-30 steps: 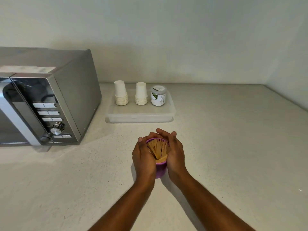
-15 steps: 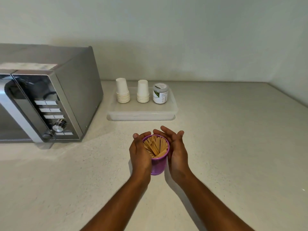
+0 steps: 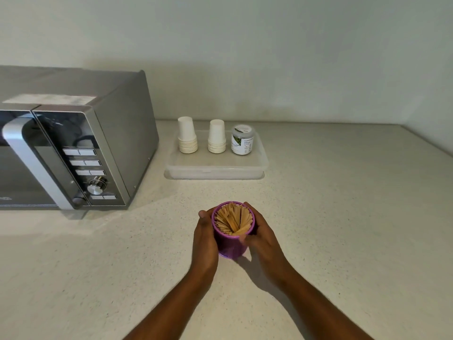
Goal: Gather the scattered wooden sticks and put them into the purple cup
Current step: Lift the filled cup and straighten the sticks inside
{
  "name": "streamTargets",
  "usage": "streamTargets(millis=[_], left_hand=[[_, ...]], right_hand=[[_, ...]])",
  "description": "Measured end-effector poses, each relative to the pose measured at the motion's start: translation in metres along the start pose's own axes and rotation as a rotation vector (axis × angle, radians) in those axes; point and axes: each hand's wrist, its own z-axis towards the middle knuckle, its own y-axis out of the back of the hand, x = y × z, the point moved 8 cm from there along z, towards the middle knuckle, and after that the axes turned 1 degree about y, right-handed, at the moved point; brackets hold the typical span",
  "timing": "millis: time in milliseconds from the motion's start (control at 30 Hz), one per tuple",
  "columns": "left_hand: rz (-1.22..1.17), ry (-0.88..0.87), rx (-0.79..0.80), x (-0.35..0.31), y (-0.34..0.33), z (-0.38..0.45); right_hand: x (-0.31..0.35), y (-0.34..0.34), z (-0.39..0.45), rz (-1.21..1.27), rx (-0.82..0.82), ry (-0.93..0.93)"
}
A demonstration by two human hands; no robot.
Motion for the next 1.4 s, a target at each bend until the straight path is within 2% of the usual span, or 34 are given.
streamTargets(millis=[67,167,267,500,900,1000,1167,1400], left_hand=[[-0.018,0.074,0.014,0.011,-0.002,0.000],[-0.025,0.152,-0.007,0.023,-0.005,0.006],[-0.006,0.157,-0.020,0.015,-0.001,0.017],[0.020,0.073,0.007,-0.032,0.007,0.040],[0.253,-0.250,0.116,-0.119,0.036,0.100],[0.292,-0.267,0.136,-0.131,0.042,0.126],[0.368,-0.267,0.063,-0.141,0.059,0.173],[0.451,-0.188,0.032,-0.127,0.062,0.219]], right_hand=[[0.002,-0.007,0.000,-0.111,0.059,0.004],[0.012,-0.011,0.007,-0.341,0.013,0.094],[0.016,-0.009,0.020,-0.344,-0.051,0.113],[0.041,-0.019,0.053,-0.317,-0.092,0.165],[0.104,-0.054,0.148,-0.287,-0.100,0.322],[0.112,-0.065,0.175,-0.302,-0.099,0.341],[0.110,-0.078,0.219,-0.348,-0.127,0.339],[0.088,-0.082,0.263,-0.432,-0.126,0.269]])
